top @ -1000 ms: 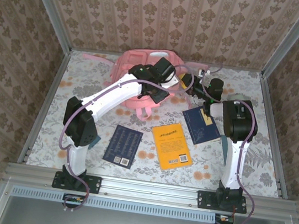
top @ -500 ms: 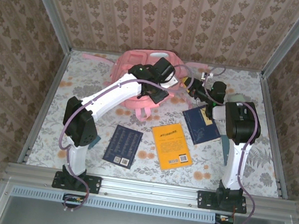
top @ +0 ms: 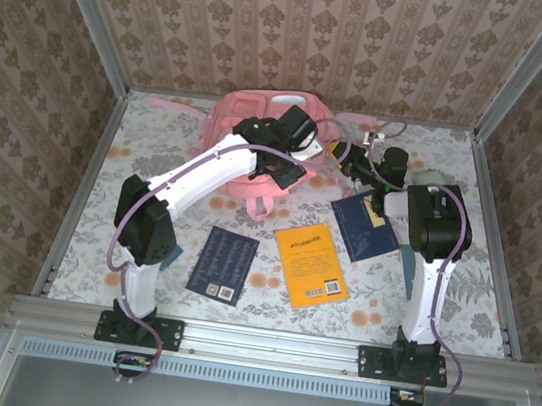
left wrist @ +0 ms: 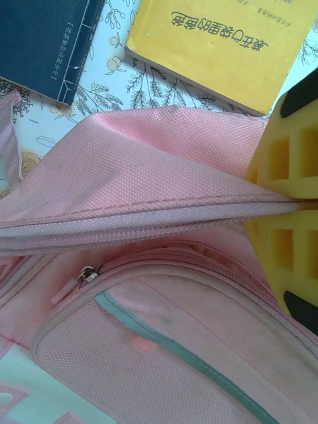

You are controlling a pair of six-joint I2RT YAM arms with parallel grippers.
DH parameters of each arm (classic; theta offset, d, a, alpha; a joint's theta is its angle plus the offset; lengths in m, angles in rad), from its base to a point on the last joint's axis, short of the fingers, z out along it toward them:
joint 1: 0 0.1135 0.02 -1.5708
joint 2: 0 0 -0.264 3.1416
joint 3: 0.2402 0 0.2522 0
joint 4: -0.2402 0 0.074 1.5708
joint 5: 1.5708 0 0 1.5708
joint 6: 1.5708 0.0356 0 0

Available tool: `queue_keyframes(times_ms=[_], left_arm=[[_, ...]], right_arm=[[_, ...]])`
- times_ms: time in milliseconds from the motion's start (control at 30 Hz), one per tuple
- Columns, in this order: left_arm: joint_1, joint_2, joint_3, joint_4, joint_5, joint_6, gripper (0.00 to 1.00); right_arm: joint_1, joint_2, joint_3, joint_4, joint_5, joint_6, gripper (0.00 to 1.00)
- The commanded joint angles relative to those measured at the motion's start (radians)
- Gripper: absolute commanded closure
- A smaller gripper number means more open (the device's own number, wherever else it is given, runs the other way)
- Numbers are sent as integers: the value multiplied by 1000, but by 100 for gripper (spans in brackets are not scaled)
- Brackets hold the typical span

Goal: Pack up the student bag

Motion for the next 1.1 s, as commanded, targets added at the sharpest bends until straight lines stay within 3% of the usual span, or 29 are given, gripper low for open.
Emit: queue_keyframes(times_ms=[0, 800, 900, 967, 1033, 1067], left_arm=[[9, -68, 7, 51, 3, -20, 100], [10, -82, 28, 35, 39, -17, 100], [9, -84, 24, 37, 38, -18, 100], [9, -87, 20, 38, 39, -18, 100], [11, -84, 16, 40, 36, -21, 100], [11, -84, 12, 41, 35, -23, 100]], right_arm=[[9, 5, 26, -11, 28, -42, 65], [37, 6, 42, -44, 104, -133, 74], [39, 8, 43, -34, 103, -140, 86], [38, 2, 33, -32, 106, -140, 89], [37, -12, 17, -28, 105, -155, 100], [37, -25, 6, -31, 108, -164, 100]])
